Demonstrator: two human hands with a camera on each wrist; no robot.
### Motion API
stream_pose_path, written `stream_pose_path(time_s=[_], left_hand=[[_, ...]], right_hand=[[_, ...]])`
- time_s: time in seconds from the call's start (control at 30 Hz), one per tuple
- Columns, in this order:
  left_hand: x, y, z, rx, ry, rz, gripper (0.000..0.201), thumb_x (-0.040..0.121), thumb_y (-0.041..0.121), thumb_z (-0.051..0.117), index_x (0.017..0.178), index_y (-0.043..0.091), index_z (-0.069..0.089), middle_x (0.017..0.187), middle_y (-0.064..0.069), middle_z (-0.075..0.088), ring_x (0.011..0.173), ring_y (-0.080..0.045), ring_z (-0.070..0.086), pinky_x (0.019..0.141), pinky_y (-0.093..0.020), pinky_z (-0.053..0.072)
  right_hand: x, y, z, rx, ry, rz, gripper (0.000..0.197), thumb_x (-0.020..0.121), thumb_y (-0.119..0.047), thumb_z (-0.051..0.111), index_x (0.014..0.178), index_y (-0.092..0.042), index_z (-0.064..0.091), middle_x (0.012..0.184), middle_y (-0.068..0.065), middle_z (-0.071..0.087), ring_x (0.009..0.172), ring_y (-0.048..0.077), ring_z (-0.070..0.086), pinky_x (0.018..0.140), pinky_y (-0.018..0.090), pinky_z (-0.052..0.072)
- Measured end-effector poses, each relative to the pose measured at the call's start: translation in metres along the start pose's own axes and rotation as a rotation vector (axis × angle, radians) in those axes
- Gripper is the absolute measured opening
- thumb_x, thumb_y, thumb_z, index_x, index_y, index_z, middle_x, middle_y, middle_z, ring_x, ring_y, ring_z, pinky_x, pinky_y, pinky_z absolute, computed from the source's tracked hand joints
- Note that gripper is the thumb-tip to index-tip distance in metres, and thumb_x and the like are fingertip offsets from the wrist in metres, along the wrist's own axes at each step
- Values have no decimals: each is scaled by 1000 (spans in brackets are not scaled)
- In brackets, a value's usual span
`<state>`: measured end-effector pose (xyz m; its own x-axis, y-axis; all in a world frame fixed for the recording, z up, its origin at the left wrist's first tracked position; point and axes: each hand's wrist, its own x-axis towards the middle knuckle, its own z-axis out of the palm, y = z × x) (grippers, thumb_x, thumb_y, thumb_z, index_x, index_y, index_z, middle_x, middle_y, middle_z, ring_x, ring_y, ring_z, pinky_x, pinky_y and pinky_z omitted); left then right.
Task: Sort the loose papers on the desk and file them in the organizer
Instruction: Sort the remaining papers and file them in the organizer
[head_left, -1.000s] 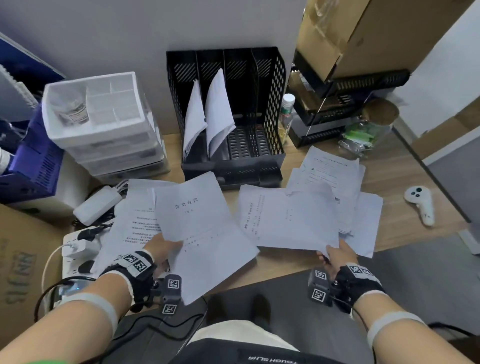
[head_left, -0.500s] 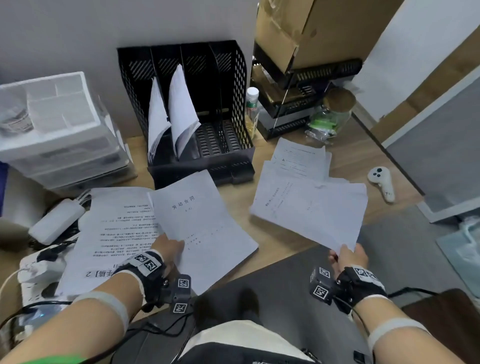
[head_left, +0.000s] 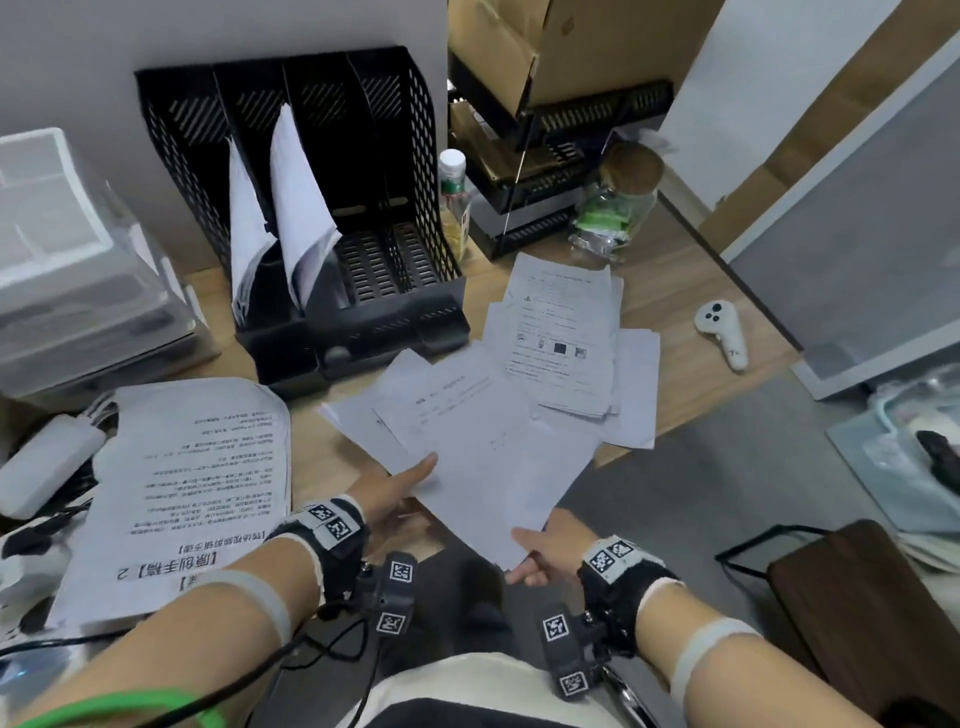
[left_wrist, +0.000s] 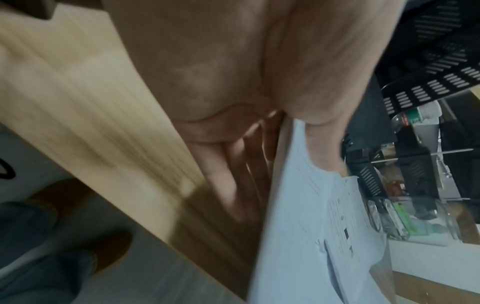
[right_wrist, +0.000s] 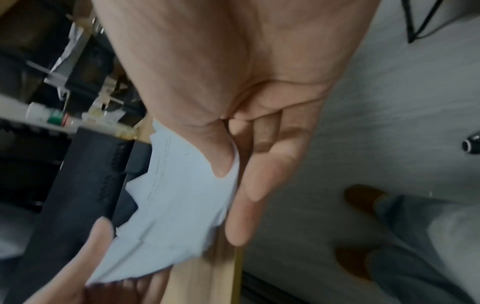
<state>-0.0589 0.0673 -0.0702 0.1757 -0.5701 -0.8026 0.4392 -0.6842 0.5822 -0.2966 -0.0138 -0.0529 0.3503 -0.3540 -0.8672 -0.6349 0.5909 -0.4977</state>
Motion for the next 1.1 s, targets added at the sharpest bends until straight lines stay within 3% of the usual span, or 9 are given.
stream_pose_path(time_s=[0.2, 0.3, 0.37, 0.53, 0.67, 0.8, 0.9, 1.0, 1.1], left_hand=[[10, -12, -4, -42, 185, -25, 27, 93, 12, 66, 119, 11, 59, 103, -17, 72, 86, -38, 69, 54, -44, 62], [10, -17, -24, 134, 255, -6, 36, 91, 15, 69, 125, 10, 60, 124, -14, 68, 102, -35, 65, 81, -47, 59], [9, -19, -39, 265, 313, -1, 41, 93, 12, 65, 132, 3, 56, 126, -11, 63, 103, -32, 60, 76, -39, 55], [5, -29, -61, 409, 353, -64, 43, 93, 14, 63, 132, 0, 54, 126, -21, 65, 112, -41, 63, 85, -40, 52], [7, -36, -68, 416, 364, -108, 57, 90, 24, 66, 140, 3, 50, 132, -18, 64, 115, -38, 63, 95, -44, 54], [13, -39, -68, 379, 378, -133, 64, 87, 26, 69, 143, 4, 47, 136, -17, 62, 120, -40, 60, 102, -46, 50], [20, -42, -74, 322, 354, -154, 76, 74, 34, 73, 141, 8, 49, 132, -16, 65, 116, -40, 63, 101, -53, 51], [18, -32, -66, 334, 334, -157, 60, 84, 25, 71, 139, 6, 53, 129, -19, 66, 115, -40, 63, 101, -52, 51], [17, -22, -57, 404, 341, -161, 52, 91, 18, 66, 138, 2, 53, 132, -21, 64, 117, -39, 62, 96, -42, 52]], right_hand=[[4, -4, -22, -215, -38, 23, 34, 95, -33, 60, 112, -4, 60, 86, 10, 71, 53, 17, 68, 43, 23, 50], [18, -15, -67, -85, 417, -35, 22, 91, -24, 65, 104, -7, 59, 71, 11, 65, 50, 21, 59, 50, 34, 56], [24, -30, -92, -51, 628, -79, 19, 88, -11, 59, 106, -11, 55, 81, 14, 66, 59, 24, 61, 65, 42, 60], [66, -65, -131, 9, 589, -76, 79, 67, -34, 76, 134, -19, 38, 115, 9, 63, 97, 27, 67, 92, 44, 55], [79, -94, -130, 137, 572, -29, 70, 75, -32, 75, 124, -3, 34, 91, 15, 67, 78, 28, 72, 68, 37, 59], [103, -107, -140, 284, 504, -42, 59, 86, -17, 68, 138, -1, 44, 132, 22, 59, 83, 25, 64, 68, 27, 56], [94, -123, -142, 410, 568, -59, 17, 96, -9, 50, 94, 0, 64, 83, 13, 74, 65, 20, 65, 53, 21, 54], [84, -136, -154, 627, 495, -167, 26, 103, 0, 32, 85, -6, 48, 41, -3, 64, 41, 4, 64, 49, 13, 51], [75, -138, -169, 802, 483, -192, 21, 101, -5, 37, 97, -1, 57, 69, 3, 74, 48, 5, 68, 47, 17, 52]])
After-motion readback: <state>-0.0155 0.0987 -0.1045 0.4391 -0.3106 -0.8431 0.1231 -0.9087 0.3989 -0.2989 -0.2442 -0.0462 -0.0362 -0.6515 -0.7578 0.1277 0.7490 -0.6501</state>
